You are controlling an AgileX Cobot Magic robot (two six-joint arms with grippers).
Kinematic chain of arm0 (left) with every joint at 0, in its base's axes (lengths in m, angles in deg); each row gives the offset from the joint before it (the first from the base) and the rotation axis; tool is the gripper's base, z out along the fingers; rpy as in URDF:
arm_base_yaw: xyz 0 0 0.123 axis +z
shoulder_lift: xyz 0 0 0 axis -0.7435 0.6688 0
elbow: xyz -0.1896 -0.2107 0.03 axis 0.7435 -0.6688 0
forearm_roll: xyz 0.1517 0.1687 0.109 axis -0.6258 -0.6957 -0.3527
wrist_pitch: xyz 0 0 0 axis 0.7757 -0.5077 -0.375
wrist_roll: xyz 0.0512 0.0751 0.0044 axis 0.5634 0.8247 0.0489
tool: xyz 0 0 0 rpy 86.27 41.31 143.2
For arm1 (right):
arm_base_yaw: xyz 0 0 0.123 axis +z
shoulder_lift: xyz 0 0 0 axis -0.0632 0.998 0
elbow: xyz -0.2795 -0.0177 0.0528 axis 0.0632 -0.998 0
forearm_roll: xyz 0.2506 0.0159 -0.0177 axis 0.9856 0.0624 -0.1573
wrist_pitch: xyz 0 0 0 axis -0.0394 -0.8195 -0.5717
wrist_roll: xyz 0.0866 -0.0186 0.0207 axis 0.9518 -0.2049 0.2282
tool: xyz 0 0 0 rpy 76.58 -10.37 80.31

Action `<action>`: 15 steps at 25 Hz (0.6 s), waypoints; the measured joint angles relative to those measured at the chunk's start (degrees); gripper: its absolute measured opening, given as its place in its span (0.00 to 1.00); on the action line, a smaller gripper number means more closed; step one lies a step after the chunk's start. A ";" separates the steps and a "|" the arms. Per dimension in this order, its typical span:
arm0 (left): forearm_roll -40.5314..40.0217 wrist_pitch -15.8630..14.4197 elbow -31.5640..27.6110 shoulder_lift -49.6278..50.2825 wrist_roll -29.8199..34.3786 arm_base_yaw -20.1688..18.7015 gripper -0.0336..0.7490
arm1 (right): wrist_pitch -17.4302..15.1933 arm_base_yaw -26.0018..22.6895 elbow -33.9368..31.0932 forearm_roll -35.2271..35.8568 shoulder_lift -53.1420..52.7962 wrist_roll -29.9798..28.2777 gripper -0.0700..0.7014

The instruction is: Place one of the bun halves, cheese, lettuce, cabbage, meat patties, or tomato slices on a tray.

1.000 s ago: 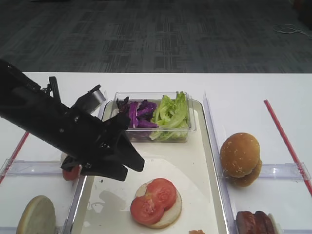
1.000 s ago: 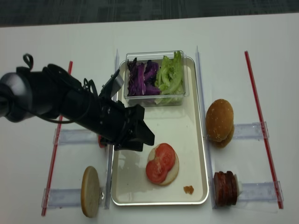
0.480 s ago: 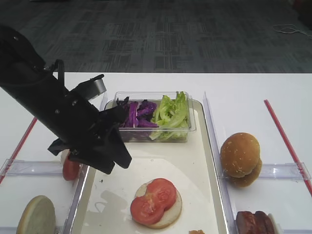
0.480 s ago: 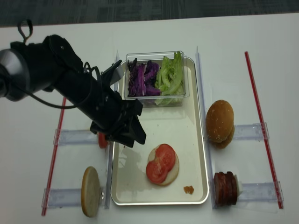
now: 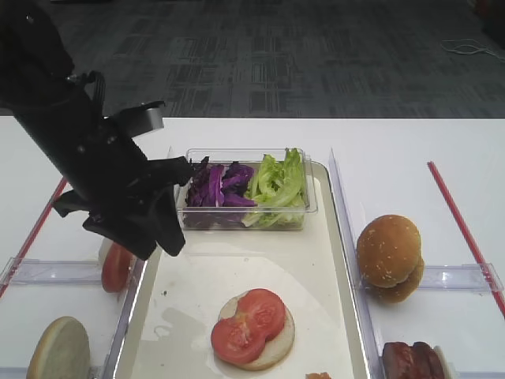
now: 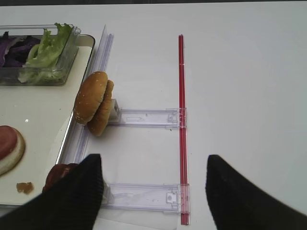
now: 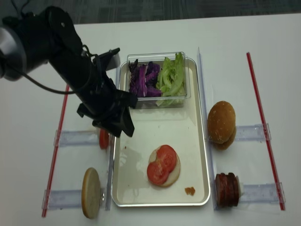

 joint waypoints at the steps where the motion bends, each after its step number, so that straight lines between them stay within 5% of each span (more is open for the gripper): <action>1: -1.54 -0.12 0.88 0.00 -0.79 0.00 0.46 | 0.00 0.00 0.00 0.00 0.00 0.00 0.70; 15: -17.92 -0.95 5.03 0.00 -8.79 0.00 0.46 | 0.00 0.00 0.00 0.00 0.00 0.00 0.70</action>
